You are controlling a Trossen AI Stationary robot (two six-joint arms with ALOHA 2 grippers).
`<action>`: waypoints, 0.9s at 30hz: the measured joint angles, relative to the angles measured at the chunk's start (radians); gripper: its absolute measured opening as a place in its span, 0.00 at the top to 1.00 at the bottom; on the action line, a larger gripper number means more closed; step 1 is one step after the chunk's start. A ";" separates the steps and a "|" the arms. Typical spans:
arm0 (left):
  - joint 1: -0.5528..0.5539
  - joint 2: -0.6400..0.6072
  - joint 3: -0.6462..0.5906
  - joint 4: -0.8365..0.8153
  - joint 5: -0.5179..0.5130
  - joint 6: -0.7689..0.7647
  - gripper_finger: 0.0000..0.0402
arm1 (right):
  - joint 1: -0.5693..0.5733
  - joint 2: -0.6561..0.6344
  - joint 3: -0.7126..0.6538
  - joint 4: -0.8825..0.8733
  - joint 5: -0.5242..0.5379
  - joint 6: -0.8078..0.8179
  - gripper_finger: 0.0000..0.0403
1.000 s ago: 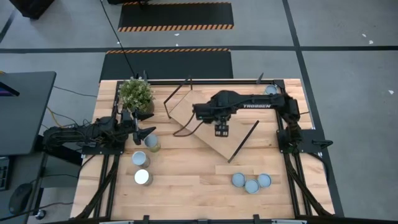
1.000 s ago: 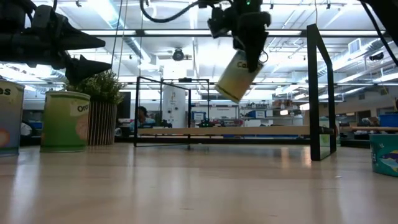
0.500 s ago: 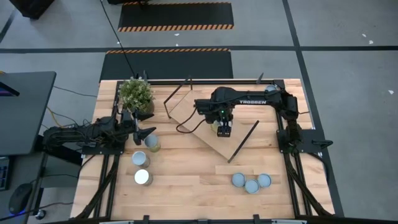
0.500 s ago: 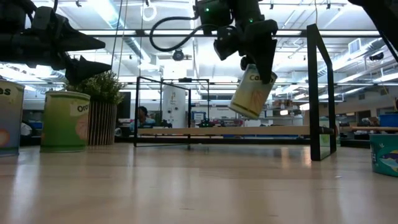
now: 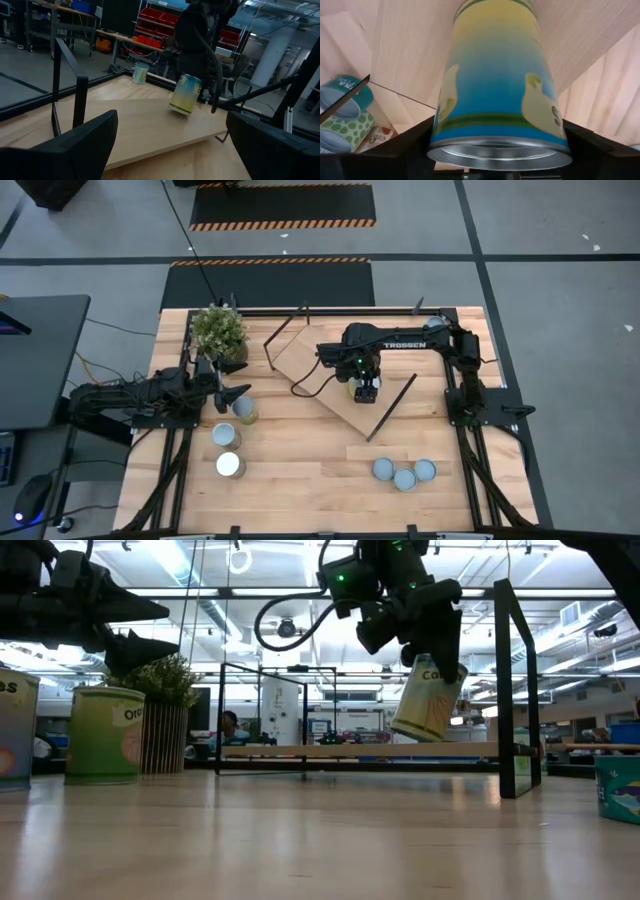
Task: Pick and place cans onto a shelf
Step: Put the canned carrots on the shelf
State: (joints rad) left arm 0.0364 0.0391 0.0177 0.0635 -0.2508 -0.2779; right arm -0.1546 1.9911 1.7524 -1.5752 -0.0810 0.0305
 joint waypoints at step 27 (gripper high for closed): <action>0.000 0.000 0.000 -0.001 0.000 -0.003 0.06 | 0.048 -0.005 -0.002 0.005 0.142 0.029 0.06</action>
State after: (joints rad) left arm 0.0364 0.0391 0.0174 0.0624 -0.2508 -0.2813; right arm -0.1068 1.9862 1.7500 -1.5707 0.0607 0.0597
